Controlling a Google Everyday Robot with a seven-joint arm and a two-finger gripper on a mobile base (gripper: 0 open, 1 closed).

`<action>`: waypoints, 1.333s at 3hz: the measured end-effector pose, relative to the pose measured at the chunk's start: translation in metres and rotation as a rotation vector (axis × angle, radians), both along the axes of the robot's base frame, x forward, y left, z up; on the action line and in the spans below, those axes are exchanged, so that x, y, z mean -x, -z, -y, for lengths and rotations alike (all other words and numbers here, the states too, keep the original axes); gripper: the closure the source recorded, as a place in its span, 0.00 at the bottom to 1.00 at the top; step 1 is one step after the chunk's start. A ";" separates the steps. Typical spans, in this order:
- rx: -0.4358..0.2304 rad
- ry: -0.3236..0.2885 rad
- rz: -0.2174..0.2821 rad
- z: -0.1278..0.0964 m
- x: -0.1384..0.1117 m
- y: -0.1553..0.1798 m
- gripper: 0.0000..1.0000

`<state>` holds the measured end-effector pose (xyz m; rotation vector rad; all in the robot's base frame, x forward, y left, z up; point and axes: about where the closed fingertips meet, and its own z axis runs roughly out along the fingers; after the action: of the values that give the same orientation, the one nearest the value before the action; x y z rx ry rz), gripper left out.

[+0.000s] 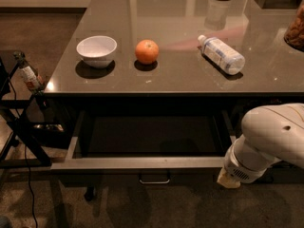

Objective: Close top drawer

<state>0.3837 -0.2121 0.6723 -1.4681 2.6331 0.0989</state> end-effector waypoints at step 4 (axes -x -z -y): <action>0.000 0.000 0.000 0.000 0.000 0.000 0.00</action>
Offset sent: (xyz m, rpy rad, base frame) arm 0.0000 0.0000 0.0000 0.0000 0.0000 0.0000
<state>0.3837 -0.2120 0.6723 -1.4683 2.6331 0.0988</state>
